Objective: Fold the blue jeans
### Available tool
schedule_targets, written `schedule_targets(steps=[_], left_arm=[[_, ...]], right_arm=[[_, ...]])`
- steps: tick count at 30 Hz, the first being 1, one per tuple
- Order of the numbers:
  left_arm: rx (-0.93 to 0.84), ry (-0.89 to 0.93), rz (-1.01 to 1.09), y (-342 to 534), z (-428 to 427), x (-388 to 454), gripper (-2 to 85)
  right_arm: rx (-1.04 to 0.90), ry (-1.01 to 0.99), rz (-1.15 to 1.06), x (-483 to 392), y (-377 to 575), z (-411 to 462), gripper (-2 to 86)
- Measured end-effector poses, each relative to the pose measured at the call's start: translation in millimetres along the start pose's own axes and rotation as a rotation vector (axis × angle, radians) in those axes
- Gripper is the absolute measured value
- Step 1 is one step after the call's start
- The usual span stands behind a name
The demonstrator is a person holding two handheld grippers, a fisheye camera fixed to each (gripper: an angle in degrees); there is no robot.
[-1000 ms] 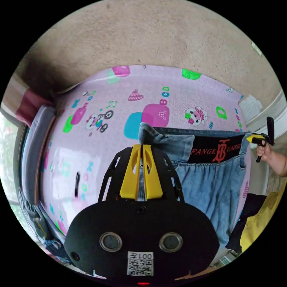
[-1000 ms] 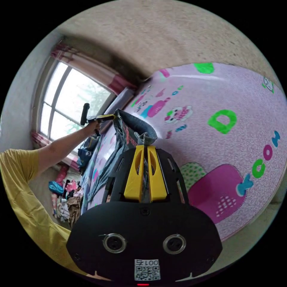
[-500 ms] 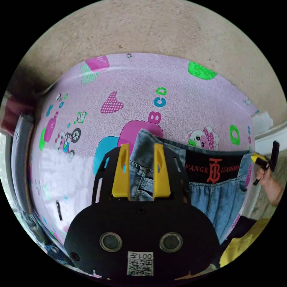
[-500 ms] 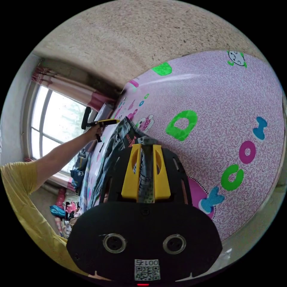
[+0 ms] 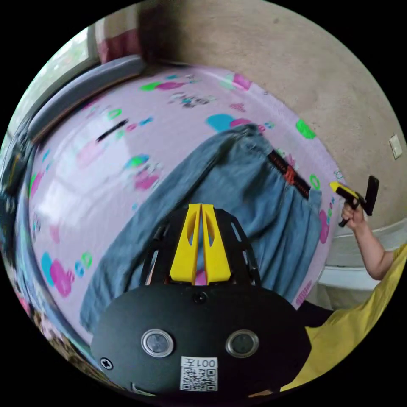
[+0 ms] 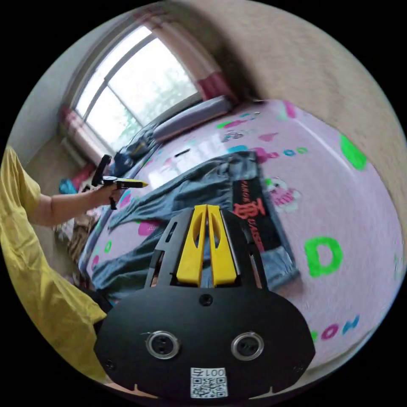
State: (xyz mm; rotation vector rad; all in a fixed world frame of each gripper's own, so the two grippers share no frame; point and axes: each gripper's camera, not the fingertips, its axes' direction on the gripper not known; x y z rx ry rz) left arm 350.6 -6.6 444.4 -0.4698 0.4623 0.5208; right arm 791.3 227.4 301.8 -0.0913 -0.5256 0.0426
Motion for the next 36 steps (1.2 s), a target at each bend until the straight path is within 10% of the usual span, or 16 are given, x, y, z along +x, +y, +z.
schedule_targets(steps=[11, 36], left_arm=[[-0.315, -0.447, 0.072, 160.8, -20.1, -126.9, 5.3], [-0.398, -0.28, 0.423, 196.7, 64.3, -223.0, -0.9]], right_arm=[[-0.287, -0.001, -0.781, -174.3, -133.2, 210.8, 2.8], [-0.699, 0.175, -1.474, -335.8, -193.6, 463.8, 1.2]])
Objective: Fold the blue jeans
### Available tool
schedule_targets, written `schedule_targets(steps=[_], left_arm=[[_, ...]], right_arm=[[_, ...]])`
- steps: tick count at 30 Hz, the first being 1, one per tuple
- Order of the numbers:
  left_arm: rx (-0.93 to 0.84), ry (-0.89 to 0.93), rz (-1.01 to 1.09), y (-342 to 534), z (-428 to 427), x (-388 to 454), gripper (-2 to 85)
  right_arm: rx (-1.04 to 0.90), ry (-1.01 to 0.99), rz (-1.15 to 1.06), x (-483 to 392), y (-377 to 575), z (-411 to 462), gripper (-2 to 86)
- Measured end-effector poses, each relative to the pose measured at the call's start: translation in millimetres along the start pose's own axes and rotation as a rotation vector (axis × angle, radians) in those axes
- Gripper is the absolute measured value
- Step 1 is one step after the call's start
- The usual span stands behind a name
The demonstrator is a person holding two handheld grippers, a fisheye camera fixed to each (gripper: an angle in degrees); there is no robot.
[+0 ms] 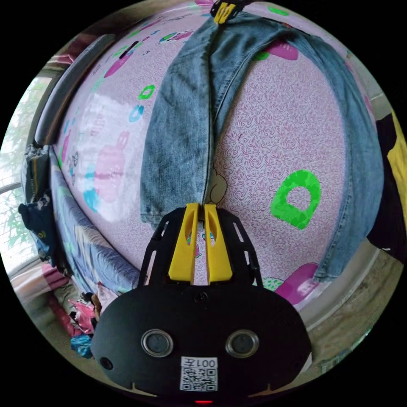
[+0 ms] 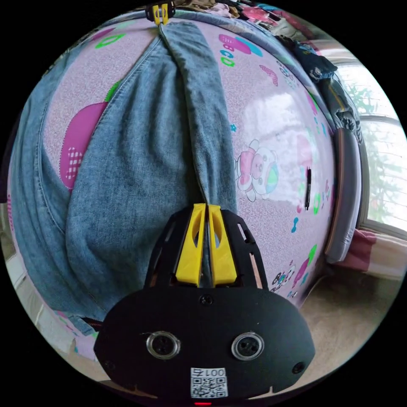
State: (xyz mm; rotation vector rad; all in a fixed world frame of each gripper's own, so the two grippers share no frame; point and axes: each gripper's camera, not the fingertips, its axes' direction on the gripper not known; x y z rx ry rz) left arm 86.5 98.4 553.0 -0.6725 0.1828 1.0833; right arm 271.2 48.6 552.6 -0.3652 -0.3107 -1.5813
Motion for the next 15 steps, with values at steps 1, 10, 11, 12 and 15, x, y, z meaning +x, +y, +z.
schedule_targets(steps=[1, 10, 11, 12, 15], left_arm=[[0.008, 0.061, -0.007, 2.7, -3.3, -15.3, -1.1], [0.143, 0.443, -0.22, 26.9, -19.2, -226.1, -1.5], [0.147, 0.453, -0.256, 23.8, -9.7, -252.7, -1.5], [0.143, 0.446, -0.271, 21.4, -4.0, -263.9, -1.5], [0.068, 0.471, -0.311, 4.9, 36.8, -302.0, -1.3]], right_arm=[[0.002, -0.023, -0.004, 5.9, -0.7, -1.9, 1.0], [0.1, -0.361, 0.215, 162.3, 1.1, 13.2, 0.7], [0.1, -0.394, 0.243, 178.8, -1.1, 26.7, 0.9], [0.102, -0.427, 0.276, 193.2, -3.3, 40.9, 1.2], [0.095, -0.493, 0.338, 217.1, -7.2, 72.0, 2.6]])
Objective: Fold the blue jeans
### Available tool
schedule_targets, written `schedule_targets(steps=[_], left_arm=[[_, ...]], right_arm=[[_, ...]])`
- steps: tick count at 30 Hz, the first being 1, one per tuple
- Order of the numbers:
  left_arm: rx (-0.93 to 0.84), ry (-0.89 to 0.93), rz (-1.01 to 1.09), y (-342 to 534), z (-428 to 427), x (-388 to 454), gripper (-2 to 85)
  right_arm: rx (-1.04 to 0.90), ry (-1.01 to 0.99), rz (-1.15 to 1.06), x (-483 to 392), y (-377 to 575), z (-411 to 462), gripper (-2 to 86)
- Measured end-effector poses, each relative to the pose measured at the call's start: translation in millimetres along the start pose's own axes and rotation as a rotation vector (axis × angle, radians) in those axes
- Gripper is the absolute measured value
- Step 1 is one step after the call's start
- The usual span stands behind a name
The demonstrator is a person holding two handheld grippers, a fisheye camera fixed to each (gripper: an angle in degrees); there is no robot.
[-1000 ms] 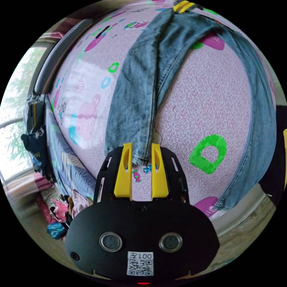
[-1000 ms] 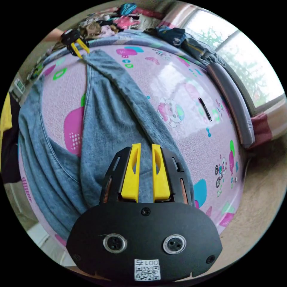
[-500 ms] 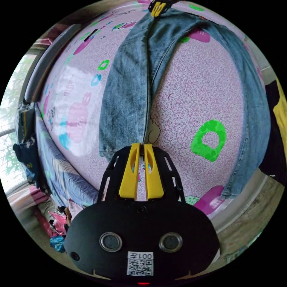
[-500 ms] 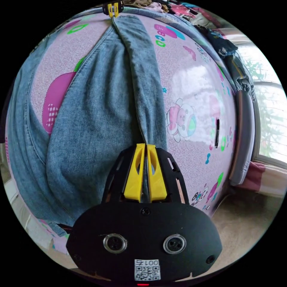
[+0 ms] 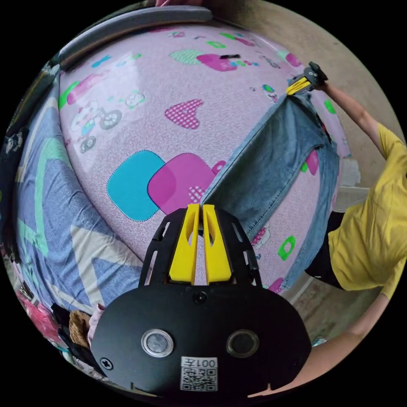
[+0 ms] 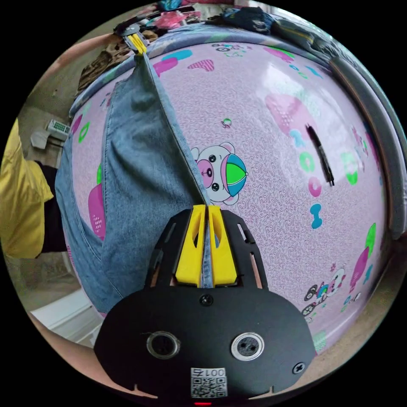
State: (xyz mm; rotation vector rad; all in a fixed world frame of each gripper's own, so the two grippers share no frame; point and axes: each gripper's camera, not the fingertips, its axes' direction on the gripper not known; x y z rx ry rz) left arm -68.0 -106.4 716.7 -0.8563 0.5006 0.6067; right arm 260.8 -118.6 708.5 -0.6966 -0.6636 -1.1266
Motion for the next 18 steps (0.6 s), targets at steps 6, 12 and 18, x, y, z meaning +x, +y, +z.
schedule_targets(steps=[6, 12, 18], left_arm=[[-0.036, 0.042, -0.119, -8.2, 33.1, -53.0, 0.6], [0.128, 0.023, -0.322, 46.4, 5.1, -85.5, 1.9], [-0.074, -0.068, -0.067, 116.2, 12.5, 21.4, 1.9]], right_arm=[[0.092, -0.13, 0.139, 49.9, 9.9, -0.2, 7.0], [0.375, -0.145, 0.236, 49.7, 45.3, -49.6, 4.1], [0.09, -0.294, -0.231, -100.5, 11.3, -29.4, 4.6]])
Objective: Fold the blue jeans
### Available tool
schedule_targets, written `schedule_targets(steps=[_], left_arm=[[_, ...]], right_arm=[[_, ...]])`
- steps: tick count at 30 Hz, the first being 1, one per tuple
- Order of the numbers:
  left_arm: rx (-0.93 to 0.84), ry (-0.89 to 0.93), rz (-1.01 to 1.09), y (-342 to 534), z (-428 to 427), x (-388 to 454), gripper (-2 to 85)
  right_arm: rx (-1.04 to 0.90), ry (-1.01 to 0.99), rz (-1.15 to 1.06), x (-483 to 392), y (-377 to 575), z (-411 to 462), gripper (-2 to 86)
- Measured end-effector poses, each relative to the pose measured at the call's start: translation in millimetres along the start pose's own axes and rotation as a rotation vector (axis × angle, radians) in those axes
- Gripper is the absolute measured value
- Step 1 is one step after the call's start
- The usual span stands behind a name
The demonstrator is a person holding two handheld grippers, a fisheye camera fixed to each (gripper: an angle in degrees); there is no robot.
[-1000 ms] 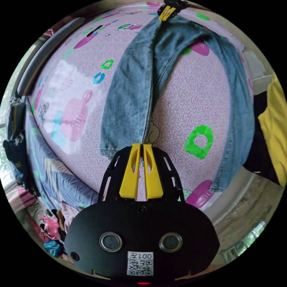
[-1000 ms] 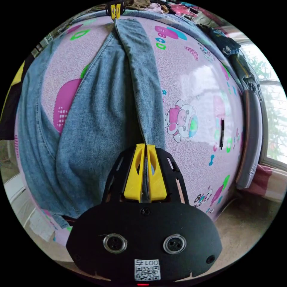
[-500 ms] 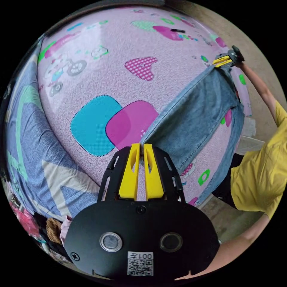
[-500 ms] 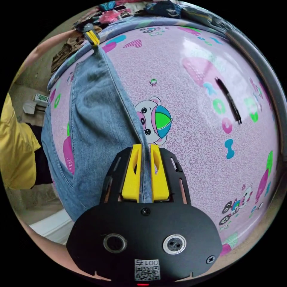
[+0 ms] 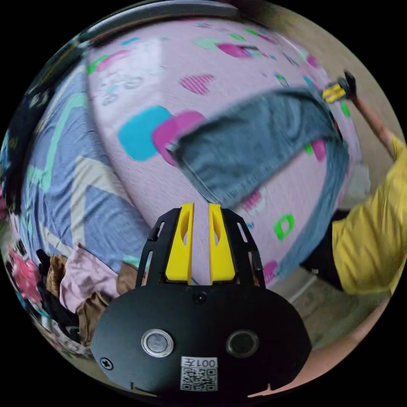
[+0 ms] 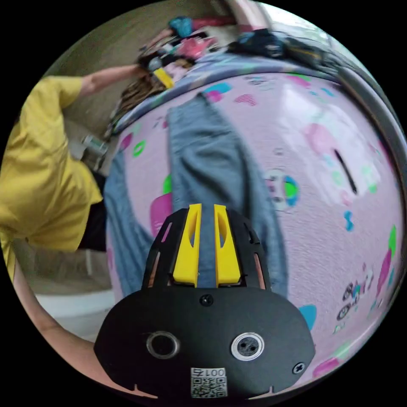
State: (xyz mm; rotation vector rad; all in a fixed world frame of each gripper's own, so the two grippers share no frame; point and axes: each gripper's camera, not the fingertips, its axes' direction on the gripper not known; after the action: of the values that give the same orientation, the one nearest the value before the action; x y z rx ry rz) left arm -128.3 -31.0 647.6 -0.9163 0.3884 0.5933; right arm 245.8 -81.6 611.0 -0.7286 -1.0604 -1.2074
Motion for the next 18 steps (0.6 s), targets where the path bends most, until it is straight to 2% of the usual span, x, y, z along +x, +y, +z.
schedule_targets(steps=[3, 7, 11, 18], left_arm=[[-0.139, 0.084, 0.159, 44.8, 40.3, 83.8, 2.2], [-0.236, 0.183, 0.287, 90.3, 93.5, 158.4, 3.1], [-0.221, 0.225, 0.299, 117.3, 117.7, 175.1, 3.8], [-0.187, 0.186, 0.351, 152.9, 147.9, 194.1, 3.7]], right_arm=[[-0.179, -0.17, -0.157, -62.9, -20.8, 67.1, 5.9], [-0.275, -0.227, -0.203, -98.7, -29.8, 117.0, 6.5], [-0.292, -0.198, -0.179, -110.8, -39.7, 136.0, 6.9], [-0.346, -0.102, -0.198, -131.9, -62.8, 161.2, 7.5]])
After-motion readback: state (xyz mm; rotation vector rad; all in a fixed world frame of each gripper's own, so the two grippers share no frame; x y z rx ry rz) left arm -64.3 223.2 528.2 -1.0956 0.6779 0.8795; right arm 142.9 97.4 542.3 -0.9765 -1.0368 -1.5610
